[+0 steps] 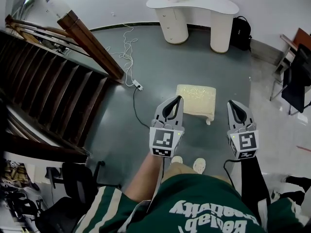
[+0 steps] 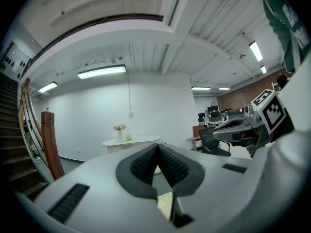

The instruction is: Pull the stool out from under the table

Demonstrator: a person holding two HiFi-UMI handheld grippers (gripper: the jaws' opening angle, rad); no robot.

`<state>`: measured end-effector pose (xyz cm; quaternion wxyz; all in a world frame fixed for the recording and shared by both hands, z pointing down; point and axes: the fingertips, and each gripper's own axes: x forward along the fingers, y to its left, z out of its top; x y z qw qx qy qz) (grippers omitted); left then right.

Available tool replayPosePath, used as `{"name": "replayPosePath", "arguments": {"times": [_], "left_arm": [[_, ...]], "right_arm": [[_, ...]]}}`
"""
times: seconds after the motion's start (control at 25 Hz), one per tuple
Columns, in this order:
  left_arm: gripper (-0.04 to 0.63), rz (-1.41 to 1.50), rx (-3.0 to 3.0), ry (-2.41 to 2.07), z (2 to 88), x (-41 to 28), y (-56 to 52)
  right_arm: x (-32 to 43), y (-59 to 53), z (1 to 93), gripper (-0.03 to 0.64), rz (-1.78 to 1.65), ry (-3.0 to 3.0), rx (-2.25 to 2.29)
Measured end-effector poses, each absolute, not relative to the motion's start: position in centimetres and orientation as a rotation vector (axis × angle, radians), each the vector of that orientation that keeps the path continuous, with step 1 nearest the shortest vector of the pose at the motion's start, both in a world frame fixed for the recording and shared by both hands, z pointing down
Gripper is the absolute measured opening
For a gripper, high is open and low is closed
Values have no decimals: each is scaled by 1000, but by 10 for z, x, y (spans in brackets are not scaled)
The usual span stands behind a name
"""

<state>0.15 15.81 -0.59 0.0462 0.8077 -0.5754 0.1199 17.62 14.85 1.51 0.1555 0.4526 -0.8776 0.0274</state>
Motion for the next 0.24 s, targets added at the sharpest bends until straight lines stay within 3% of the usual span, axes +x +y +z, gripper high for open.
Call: {"name": "replayPosePath", "arguments": {"times": [0.24], "left_arm": [[3,385,2474,-1752,-5,3,158]], "right_arm": [[178,147,14,3,80,-2516,1310]]}}
